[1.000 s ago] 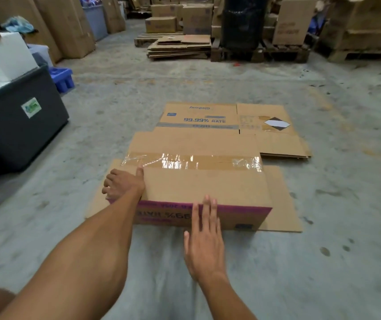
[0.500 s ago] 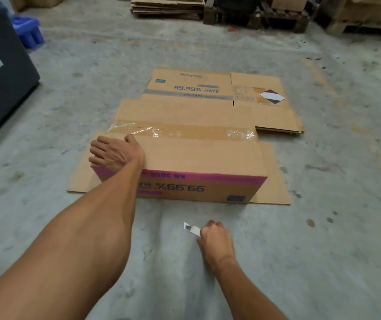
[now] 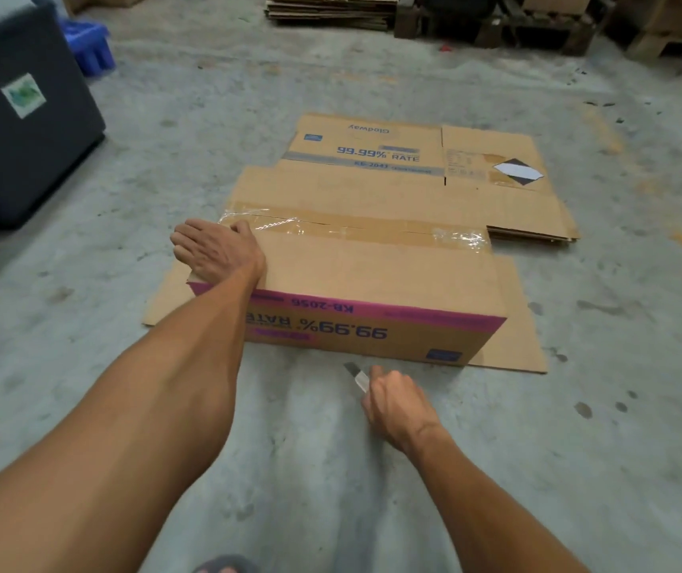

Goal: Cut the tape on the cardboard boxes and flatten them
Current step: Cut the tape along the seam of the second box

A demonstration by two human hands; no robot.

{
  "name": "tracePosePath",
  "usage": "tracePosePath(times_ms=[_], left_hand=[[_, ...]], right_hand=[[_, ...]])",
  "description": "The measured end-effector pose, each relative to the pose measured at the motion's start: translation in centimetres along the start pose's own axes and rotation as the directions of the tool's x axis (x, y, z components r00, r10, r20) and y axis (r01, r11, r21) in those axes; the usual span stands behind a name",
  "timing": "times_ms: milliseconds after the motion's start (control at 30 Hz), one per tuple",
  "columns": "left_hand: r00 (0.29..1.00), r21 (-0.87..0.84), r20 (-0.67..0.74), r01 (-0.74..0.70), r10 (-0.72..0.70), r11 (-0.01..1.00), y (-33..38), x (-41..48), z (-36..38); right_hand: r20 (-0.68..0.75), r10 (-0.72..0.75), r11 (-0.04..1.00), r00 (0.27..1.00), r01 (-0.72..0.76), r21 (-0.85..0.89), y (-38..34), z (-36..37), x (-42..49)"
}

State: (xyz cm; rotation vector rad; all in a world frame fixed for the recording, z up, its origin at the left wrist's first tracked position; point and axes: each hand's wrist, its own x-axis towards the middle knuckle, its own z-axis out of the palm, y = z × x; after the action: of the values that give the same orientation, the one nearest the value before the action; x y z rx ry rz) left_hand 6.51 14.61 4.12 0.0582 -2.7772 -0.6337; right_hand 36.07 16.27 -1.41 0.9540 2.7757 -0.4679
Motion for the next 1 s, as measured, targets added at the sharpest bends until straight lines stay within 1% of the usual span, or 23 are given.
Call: tracePosePath(times_ms=[67,100,200,267,333,400,467,567,667,733,800,900,967,1000], left_hand=[[1.000,-0.014,0.024,-0.006,0.006,1.000,-0.2,0.4,0.1],[0.999,-0.017,0.040,-0.017,0.018,1.000,-0.2,0.4,0.2],[0.995,-0.050,0.077,-0.064,0.067,0.997,-0.8,0.5,0.2],[0.990,-0.073,0.097,-0.096,0.102,0.993,-1.6,0.6,0.2],[0.982,-0.082,0.112,-0.143,0.151,0.986,-2.2,0.4,0.2],[0.976,-0.110,0.105,-0.181,0.192,0.977,-2.7,0.2,-0.1],[0.972,-0.138,0.084,-0.207,0.219,0.969,-3.1,-0.1,-0.6],[0.954,-0.161,0.043,-0.286,0.296,0.945,-4.1,-0.7,-1.1],[0.948,-0.192,0.001,-0.312,0.318,0.931,-5.0,-1.1,-1.5],[0.941,-0.189,0.001,-0.331,0.338,0.924,-5.3,-1.5,-1.7],[0.936,-0.177,-0.007,-0.348,0.352,0.921,-5.5,-2.1,-2.0],[0.938,-0.171,-0.029,-0.345,0.345,0.923,-5.1,-3.1,-2.4],[0.933,-0.178,-0.031,-0.358,0.358,0.917,-4.7,-3.8,-2.4],[0.930,-0.179,-0.026,-0.365,0.367,0.913,-4.2,-4.0,-2.3]], right_hand=[[-0.030,-0.094,0.996,0.995,0.094,-0.008,0.4,-1.0,0.0],[-0.067,-0.150,0.989,0.986,0.150,-0.006,0.6,-1.6,-0.1],[-0.239,-0.309,0.950,0.921,0.313,-0.020,0.5,-4.4,0.6],[-0.349,-0.349,0.930,0.870,0.366,-0.018,-0.2,-7.3,1.5],[-0.447,-0.362,0.919,0.818,0.392,-0.027,-1.0,-10.8,3.1],[-0.525,-0.334,0.930,0.783,0.364,-0.049,-1.8,-14.5,5.2],[-0.562,-0.268,0.955,0.783,0.293,-0.047,-2.3,-17.9,7.6],[-0.557,-0.197,0.975,0.807,0.221,-0.025,-3.1,-21.6,10.4],[-0.556,-0.162,0.983,0.815,0.185,-0.016,-4.5,-23.7,12.9],[-0.519,-0.099,0.991,0.849,0.130,0.024,-4.6,-23.9,14.4],[-0.434,-0.082,0.993,0.897,0.113,0.047,-3.9,-23.3,15.5],[-0.260,-0.050,0.998,0.964,0.055,0.015,-1.6,-21.5,15.9],[-0.173,-0.020,1.000,0.985,0.020,-0.005,0.2,-19.9,15.5],[-0.157,-0.006,1.000,0.988,0.003,-0.021,1.0,-19.2,15.3]])
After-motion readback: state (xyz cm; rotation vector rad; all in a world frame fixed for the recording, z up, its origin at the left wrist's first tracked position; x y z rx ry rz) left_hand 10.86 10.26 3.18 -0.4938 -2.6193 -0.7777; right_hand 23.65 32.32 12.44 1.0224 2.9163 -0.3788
